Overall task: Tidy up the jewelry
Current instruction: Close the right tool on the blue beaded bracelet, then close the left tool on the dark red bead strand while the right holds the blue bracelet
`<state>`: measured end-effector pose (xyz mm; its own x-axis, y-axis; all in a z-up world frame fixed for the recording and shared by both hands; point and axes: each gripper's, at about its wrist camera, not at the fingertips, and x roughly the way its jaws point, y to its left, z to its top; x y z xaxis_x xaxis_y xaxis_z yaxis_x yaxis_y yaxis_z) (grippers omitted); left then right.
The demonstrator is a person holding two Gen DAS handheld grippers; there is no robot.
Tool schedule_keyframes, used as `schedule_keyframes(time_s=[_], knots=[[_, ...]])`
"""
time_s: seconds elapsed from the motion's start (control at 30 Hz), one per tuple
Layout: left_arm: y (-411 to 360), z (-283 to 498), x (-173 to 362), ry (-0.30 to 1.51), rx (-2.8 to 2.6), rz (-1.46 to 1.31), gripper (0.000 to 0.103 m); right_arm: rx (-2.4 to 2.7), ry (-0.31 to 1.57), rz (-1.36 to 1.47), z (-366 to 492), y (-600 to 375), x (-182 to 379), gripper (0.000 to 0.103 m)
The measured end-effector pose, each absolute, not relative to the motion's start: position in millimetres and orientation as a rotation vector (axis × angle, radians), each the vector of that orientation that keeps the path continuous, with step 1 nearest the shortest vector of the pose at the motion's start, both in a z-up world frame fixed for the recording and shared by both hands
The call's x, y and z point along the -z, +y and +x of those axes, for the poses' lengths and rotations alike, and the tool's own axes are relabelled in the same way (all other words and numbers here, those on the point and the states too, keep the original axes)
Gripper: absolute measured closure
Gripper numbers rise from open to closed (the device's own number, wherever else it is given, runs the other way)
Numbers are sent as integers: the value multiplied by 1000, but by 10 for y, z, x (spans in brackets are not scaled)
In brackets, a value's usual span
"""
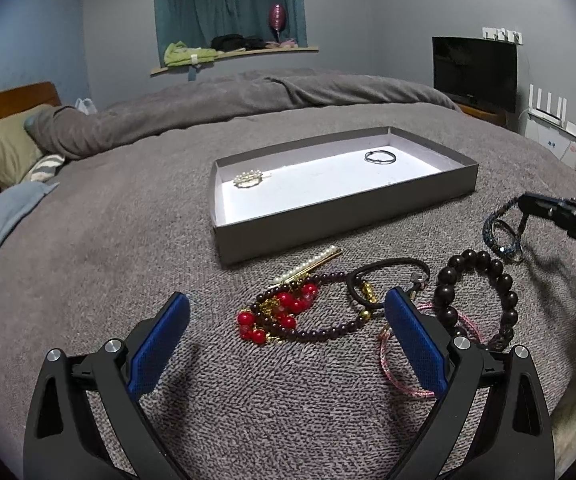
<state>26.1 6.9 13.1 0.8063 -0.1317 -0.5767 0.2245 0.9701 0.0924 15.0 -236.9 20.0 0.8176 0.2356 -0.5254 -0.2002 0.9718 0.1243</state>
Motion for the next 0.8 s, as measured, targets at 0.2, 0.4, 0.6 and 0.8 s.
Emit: schedule_keyframes(time_s=[0.2,0.4,0.6,0.8], knots=[[136,288,-116,634,250,115,6,-272,517,51,112,-2264,-425,96],[234,378,-91,664,220,83,8,-295,468,62,82,-2232,-626,96],[404,436,-120,667,190,17,35,-292,473,36,73,-2209,-563,96],[368,484,-92,685,207,36,66,-295,491,30,109,-2183,-492,96]])
